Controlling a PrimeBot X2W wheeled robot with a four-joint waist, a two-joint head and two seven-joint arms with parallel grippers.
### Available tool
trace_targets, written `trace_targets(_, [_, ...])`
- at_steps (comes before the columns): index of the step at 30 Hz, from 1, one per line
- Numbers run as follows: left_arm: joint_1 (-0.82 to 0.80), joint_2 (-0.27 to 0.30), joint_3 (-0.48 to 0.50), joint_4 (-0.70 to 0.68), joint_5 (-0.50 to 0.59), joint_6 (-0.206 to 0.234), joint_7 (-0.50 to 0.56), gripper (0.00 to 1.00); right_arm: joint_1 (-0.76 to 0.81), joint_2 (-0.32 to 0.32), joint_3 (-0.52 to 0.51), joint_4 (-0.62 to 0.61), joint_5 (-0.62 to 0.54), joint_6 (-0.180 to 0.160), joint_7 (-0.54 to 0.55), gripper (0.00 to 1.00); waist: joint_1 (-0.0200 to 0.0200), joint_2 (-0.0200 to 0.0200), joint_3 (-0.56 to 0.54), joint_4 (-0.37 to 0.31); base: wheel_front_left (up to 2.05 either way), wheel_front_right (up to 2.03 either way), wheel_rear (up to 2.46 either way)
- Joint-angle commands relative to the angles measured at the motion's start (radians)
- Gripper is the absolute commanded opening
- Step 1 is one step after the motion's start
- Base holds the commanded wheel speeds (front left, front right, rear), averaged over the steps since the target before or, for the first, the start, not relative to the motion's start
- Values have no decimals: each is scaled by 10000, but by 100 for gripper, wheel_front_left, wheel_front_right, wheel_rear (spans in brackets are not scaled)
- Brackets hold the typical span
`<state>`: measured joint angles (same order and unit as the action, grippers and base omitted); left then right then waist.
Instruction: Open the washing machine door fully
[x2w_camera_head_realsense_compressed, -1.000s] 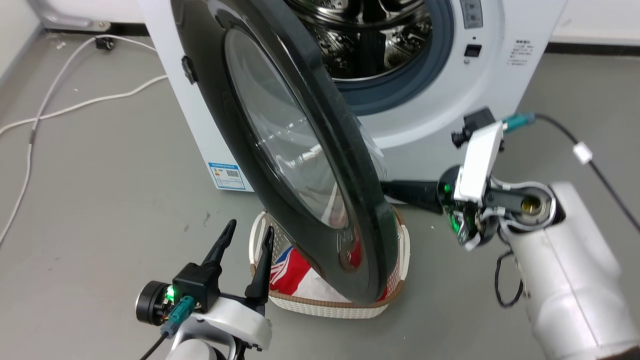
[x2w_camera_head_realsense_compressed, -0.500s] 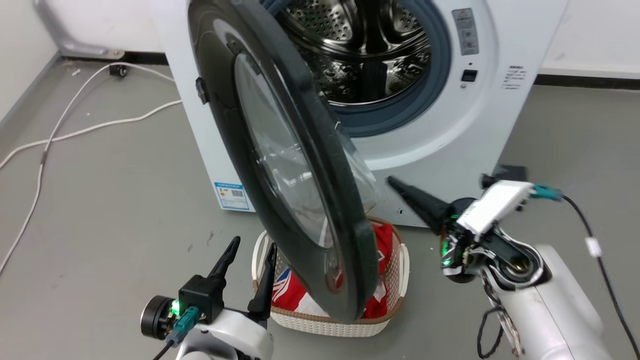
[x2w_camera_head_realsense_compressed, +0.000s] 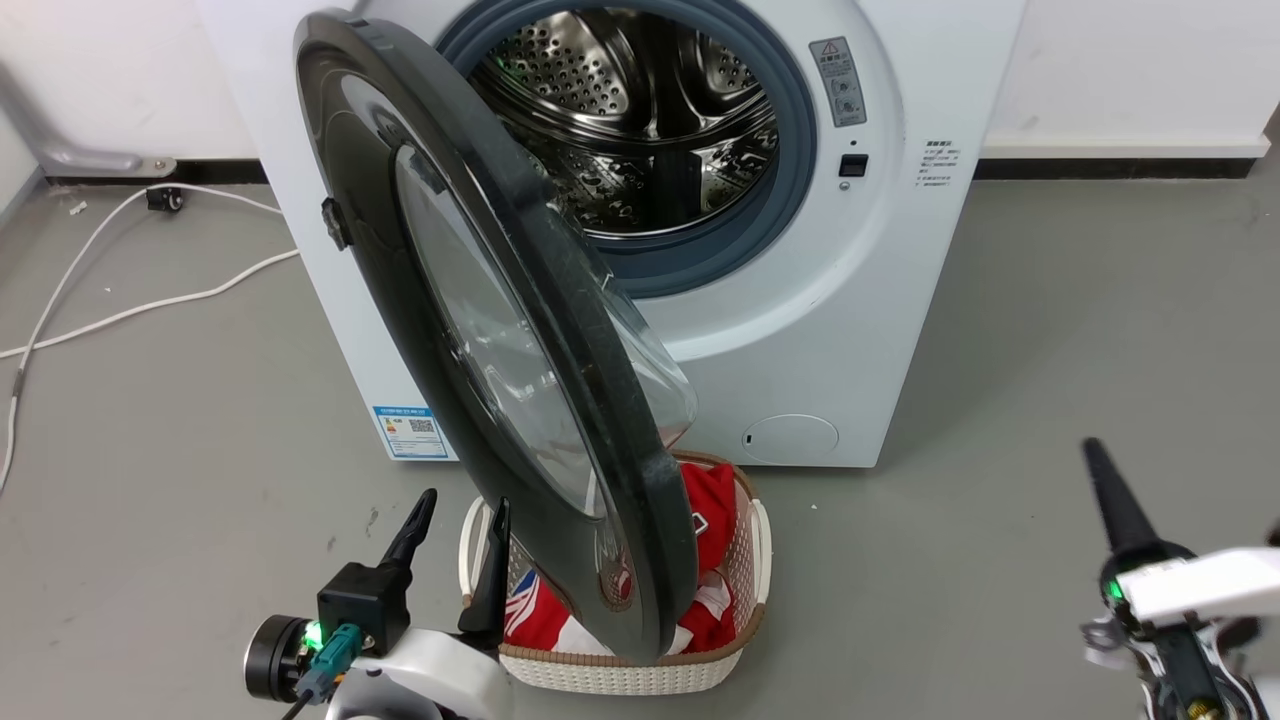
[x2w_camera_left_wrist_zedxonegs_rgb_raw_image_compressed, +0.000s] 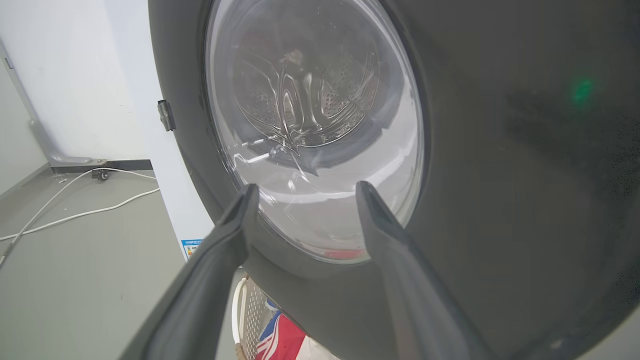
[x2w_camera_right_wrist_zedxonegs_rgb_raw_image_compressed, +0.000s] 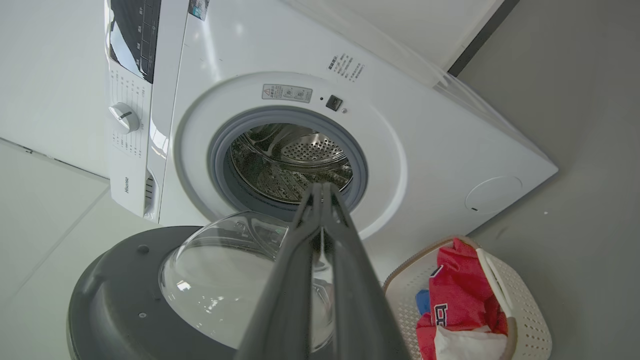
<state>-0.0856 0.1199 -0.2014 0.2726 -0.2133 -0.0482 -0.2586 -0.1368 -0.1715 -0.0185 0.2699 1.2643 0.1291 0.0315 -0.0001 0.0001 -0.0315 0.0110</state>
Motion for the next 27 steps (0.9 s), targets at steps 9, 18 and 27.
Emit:
trace_targets(9, [266, 167, 173, -86, -155, 250, 25, 100, 1079, -332, -941, -1482, -5548, 27, -1894, 100, 1, -1, -177, -83, 0, 0, 0])
trace_targets(18, [363, 396, 238, -283, -178, 411, 62, 100, 2235, 725, -1198, -4147, -11352, 17, -749, 100, 1, -1, -218, -97, 0, 0, 0])
trace_targets(27, [462, 468, 159, -335, -217, 496, 187, 100, 3161, 1161, -656, -3682, -11513, 15, -785, 100, 1, -1, -363, -116, 0, 0, 0])
